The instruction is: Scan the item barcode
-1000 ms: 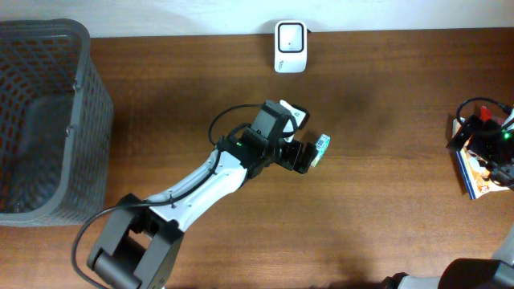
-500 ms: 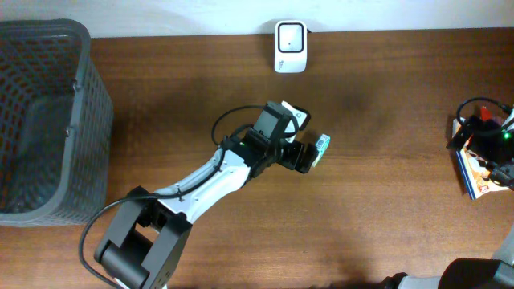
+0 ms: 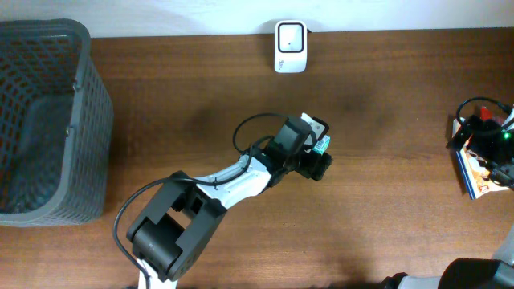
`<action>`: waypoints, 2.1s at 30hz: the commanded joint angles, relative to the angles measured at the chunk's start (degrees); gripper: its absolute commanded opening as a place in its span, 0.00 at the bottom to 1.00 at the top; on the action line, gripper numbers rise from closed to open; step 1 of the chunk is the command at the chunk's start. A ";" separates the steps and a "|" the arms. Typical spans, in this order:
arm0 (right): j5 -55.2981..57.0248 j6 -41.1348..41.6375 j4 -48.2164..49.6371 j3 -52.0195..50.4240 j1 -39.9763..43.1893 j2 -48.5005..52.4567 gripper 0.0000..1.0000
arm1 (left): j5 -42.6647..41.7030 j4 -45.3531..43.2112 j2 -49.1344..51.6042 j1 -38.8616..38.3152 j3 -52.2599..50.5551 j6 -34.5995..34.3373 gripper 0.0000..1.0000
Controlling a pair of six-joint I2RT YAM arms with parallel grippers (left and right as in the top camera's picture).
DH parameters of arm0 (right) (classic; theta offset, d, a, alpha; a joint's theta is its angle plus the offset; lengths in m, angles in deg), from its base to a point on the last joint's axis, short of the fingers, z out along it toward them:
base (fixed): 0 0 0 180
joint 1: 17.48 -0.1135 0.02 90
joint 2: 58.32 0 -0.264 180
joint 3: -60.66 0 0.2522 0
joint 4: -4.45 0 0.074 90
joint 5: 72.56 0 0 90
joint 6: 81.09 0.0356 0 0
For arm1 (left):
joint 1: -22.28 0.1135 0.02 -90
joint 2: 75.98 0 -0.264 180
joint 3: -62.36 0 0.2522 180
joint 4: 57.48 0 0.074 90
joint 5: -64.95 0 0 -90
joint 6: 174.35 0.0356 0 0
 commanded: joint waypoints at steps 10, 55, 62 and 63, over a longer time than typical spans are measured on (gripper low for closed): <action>-0.57 -0.46 0.13 -0.15 0.15 0.17 0.98 | 5.55 -1.25 2.21 -0.48 -0.31 0.72 0.28; -0.57 -0.46 0.13 -0.15 0.15 0.17 0.98 | 12.85 49.20 -18.60 18.95 17.33 6.29 0.99; -0.57 -0.46 0.13 -0.15 0.15 0.17 0.98 | 12.85 49.75 -18.60 19.85 17.33 6.29 0.99; -0.57 -0.46 0.13 -0.15 0.15 0.17 0.98 | 12.85 50.10 -18.60 19.85 17.33 6.29 0.99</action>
